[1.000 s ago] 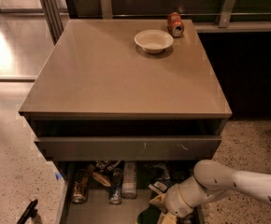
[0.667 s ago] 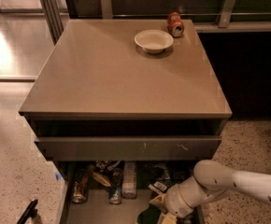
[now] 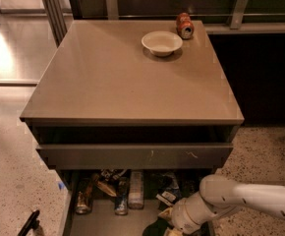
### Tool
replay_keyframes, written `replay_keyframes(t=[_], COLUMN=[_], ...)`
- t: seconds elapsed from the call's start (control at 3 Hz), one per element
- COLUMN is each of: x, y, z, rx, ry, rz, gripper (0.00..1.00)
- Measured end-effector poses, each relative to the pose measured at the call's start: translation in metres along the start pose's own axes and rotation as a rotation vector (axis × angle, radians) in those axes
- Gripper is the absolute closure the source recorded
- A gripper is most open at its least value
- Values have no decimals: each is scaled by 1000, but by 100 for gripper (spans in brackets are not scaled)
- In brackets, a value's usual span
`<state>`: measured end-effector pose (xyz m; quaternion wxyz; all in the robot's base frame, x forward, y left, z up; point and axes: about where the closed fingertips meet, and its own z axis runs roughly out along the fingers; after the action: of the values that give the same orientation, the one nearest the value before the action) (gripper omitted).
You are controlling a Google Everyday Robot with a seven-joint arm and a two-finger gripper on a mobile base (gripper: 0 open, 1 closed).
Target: Place sponge into middle drawer
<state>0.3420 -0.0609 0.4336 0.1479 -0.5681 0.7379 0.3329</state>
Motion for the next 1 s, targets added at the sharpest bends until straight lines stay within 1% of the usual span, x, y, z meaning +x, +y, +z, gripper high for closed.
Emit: replay_keyframes(t=[0.33,0.67,1.0], x=[0,5,5], y=[0,4,4], z=[0,8,8], rx=[-1,62,62], ry=[0,-3,-3], rz=[0,-15,-15], gripper=[100,100,100])
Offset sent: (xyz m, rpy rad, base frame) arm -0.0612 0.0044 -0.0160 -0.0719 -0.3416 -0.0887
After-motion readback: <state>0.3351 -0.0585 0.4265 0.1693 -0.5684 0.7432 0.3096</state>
